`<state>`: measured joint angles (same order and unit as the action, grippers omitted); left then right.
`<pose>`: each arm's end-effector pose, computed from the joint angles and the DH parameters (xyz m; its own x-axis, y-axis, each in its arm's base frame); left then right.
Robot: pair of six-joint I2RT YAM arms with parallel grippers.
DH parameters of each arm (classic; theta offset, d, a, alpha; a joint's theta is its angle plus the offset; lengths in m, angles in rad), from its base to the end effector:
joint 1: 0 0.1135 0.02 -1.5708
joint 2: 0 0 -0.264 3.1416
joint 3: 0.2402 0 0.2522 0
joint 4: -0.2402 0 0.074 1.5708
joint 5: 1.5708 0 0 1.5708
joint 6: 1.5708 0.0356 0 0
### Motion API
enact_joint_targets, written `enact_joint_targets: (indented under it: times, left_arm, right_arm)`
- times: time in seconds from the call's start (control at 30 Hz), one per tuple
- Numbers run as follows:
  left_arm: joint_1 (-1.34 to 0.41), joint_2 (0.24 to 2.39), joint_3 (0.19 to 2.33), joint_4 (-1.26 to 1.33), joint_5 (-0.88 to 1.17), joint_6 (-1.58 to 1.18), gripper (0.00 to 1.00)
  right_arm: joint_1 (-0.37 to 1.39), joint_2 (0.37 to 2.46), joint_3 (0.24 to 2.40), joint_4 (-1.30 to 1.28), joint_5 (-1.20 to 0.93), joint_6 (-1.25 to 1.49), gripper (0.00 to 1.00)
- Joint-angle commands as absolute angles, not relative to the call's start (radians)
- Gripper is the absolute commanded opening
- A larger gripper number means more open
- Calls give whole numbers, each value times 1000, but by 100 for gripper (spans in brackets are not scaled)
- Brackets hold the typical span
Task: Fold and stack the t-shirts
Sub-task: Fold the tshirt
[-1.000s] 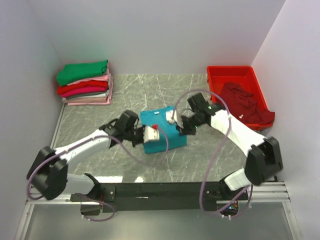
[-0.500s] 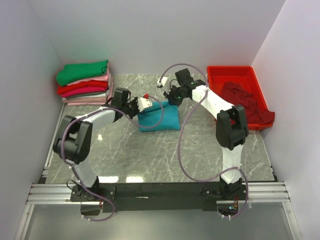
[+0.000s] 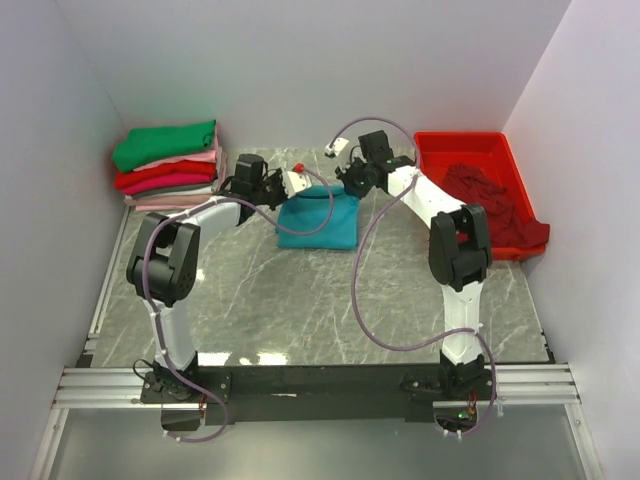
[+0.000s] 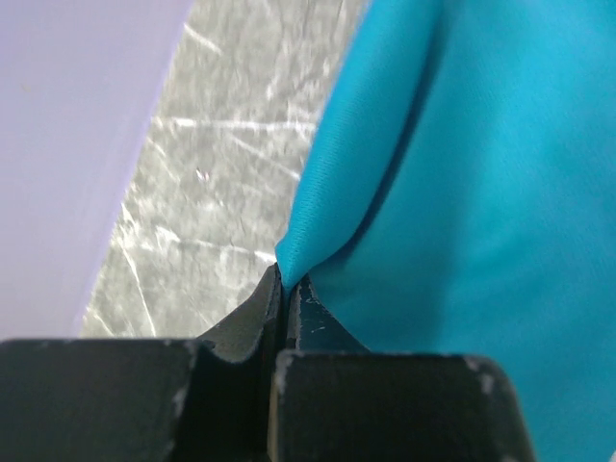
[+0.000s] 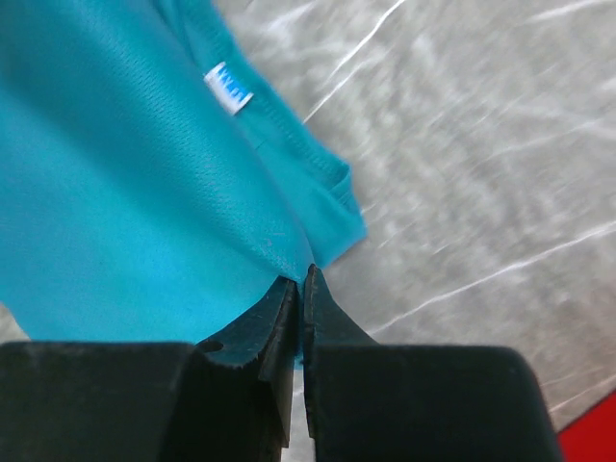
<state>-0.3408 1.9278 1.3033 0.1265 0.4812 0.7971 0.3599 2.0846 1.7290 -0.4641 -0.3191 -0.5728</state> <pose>0.4081 -0.1622 0.2159 0.1715 0.6120 -0.7721 0.7969 0.3746 0.4740 0.4396 0.1773 0.2356 -0.2851 -0.6571 -0.6978 -0.8202 0.5440 -0.1772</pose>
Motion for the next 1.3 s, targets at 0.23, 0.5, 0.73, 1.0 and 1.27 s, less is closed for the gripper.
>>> enact_joint_targets:
  times: [0.23,0.5,0.73,1.0,1.27]
  left_arm:
    - [-308,1997,1316,164,431,778,0]
    - [-305,2051,1376,115,437,746,0]
    - [-304,2066,1465,172,180,447,65]
    - [-241,1881,1531,-76,75,-99,90]
    - [-225,1838,1306,-176,380,-466,70]
  right_arm:
    - [354,2221,1913,-457,-267,-540,0]
    - [359,2281,1988,-471,-238,-525,0]
    - [377,2286,2008,-381,-43,-437,57]
    - [318,2126,1922,-435,-180,-322,74]
    - [279,2010,1707,-520,-624,-247,76]
